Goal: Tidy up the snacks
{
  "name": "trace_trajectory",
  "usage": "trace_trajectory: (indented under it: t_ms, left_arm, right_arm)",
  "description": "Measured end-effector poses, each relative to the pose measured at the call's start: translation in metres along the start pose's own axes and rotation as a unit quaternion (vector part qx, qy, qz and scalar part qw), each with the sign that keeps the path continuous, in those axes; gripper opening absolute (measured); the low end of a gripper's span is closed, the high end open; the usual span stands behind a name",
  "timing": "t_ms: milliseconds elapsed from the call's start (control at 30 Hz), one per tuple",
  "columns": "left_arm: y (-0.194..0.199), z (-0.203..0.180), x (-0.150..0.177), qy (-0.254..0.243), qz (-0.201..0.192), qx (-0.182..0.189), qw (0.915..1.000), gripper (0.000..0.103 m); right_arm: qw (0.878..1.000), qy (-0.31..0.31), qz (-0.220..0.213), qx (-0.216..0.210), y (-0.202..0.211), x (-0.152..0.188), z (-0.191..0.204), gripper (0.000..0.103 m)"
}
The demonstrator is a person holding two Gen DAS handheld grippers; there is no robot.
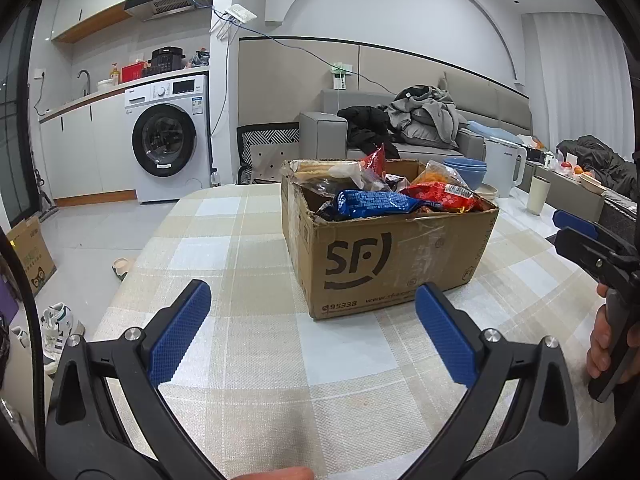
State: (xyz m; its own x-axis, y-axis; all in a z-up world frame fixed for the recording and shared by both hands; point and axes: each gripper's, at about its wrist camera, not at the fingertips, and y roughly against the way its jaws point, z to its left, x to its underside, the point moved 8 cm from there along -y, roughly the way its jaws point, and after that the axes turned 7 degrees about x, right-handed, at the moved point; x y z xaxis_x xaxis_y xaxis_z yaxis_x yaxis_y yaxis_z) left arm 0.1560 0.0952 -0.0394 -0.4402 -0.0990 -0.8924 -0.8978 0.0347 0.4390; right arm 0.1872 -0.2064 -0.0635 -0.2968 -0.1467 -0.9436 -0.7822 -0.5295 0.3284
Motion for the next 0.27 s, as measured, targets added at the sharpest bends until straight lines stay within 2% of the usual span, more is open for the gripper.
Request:
trace_trajectory:
  t_ms: [267]
  left_arm:
    - [-0.0026, 0.0034, -0.0015, 0.001, 0.0, 0.0, 1.0, 0.102]
  right_arm:
    - [1.0, 0.0, 0.0, 0.0, 0.0, -0.0002, 0.0007, 0.103]
